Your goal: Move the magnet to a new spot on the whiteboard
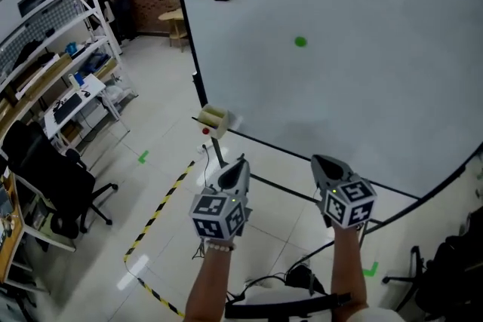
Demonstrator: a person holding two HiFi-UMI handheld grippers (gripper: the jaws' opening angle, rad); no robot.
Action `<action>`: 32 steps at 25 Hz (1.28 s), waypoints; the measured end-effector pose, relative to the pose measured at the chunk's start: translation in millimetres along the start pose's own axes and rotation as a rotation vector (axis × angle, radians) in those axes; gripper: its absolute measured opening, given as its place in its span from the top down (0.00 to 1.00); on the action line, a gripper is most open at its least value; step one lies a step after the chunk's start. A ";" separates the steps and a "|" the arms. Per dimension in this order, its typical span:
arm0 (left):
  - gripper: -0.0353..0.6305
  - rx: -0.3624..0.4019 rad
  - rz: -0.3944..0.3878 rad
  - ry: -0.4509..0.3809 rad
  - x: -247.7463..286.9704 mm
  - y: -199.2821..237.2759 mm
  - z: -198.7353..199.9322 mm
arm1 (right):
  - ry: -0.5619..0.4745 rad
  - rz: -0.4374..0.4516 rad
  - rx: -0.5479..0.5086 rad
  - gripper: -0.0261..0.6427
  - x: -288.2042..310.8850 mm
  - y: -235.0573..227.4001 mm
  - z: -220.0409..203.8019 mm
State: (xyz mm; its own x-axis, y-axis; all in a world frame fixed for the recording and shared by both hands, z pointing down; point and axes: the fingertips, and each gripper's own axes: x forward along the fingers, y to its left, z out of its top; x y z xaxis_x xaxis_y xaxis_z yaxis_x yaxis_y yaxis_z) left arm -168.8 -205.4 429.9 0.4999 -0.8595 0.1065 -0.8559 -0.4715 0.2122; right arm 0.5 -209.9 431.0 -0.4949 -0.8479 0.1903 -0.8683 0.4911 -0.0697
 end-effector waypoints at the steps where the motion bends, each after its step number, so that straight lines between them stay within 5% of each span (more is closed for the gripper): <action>1: 0.95 0.004 0.001 0.019 -5.7 1.0 -10.4 | 0.003 -0.005 0.001 0.94 -0.6 6.5 -4.1; 11: 0.95 -0.094 -0.053 0.094 -36.8 -22.8 -53.8 | 0.044 0.017 0.018 0.95 -36.4 54.4 -30.7; 32: 0.95 -0.037 -0.087 0.124 -3.5 -105.6 -67.8 | 0.016 -0.005 -0.008 0.95 -83.3 1.0 -31.4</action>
State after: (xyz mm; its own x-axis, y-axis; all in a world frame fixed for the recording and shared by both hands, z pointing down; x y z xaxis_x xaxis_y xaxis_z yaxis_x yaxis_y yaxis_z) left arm -71.2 -139.2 473.0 0.5864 -0.7836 0.2051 -0.8044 -0.5335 0.2615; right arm 42.0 -132.5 445.8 -0.4900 -0.8469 0.2063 -0.8703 0.4886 -0.0614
